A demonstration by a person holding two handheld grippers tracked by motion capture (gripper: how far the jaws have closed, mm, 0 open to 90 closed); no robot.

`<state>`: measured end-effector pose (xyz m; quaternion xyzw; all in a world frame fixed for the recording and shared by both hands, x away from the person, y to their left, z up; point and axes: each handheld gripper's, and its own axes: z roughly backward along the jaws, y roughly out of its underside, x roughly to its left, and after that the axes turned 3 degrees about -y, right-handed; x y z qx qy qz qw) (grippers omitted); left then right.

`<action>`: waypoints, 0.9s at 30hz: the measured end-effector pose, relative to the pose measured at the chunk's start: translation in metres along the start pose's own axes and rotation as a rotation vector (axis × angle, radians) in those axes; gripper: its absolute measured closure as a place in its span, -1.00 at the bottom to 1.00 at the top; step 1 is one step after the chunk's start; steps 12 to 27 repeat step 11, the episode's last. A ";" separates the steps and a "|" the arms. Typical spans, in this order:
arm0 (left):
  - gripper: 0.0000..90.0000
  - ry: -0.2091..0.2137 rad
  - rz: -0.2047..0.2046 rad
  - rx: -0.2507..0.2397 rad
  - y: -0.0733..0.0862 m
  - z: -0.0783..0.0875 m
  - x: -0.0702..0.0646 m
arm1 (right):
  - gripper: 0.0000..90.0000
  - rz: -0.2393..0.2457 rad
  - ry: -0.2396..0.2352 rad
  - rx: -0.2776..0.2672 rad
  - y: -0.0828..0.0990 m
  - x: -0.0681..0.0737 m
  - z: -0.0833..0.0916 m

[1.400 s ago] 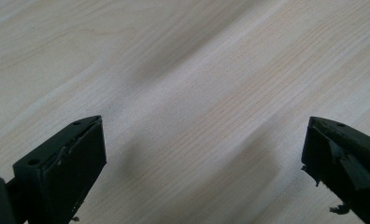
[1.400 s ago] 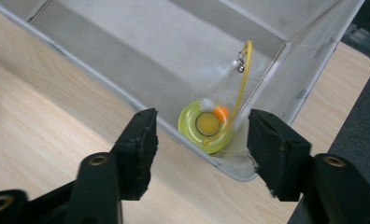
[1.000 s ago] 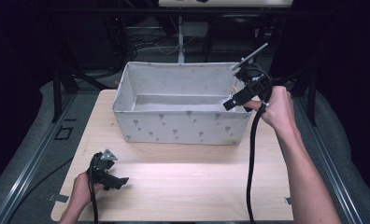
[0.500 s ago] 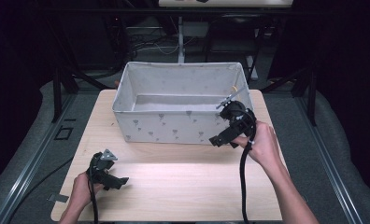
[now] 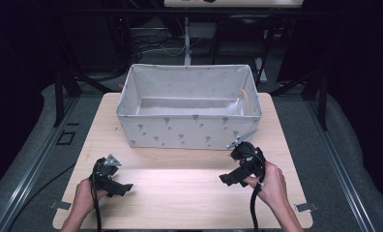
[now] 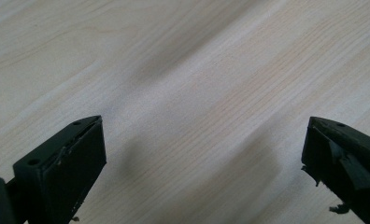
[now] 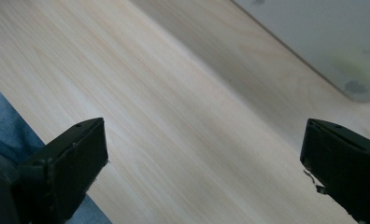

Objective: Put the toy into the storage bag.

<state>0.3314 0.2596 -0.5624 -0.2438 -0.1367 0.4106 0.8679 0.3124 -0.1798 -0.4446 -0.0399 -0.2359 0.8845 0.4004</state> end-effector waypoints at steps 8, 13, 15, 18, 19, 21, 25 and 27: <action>-1.00 -0.012 -0.012 0.007 -0.001 0.000 -0.003 | -0.94 -0.022 0.023 0.027 0.023 -0.008 -0.018; -1.00 -0.010 -0.005 0.005 0.000 0.001 -0.003 | -0.92 -0.040 0.021 0.034 0.028 -0.013 -0.021; -1.00 -0.010 -0.005 0.005 0.000 0.001 -0.003 | -0.92 -0.040 0.021 0.034 0.028 -0.013 -0.021; -1.00 -0.010 -0.005 0.005 0.000 0.001 -0.003 | -0.92 -0.040 0.021 0.034 0.028 -0.013 -0.021; -1.00 -0.010 -0.005 0.005 0.000 0.001 -0.003 | -0.92 -0.040 0.021 0.034 0.028 -0.013 -0.021; -1.00 -0.010 -0.005 0.005 0.000 0.001 -0.003 | -0.92 -0.040 0.021 0.034 0.028 -0.013 -0.021; -1.00 -0.010 -0.005 0.005 0.000 0.001 -0.003 | -0.92 -0.040 0.021 0.034 0.028 -0.013 -0.021; -1.00 -0.010 -0.005 0.005 0.000 0.001 -0.003 | -0.92 -0.040 0.021 0.034 0.028 -0.013 -0.021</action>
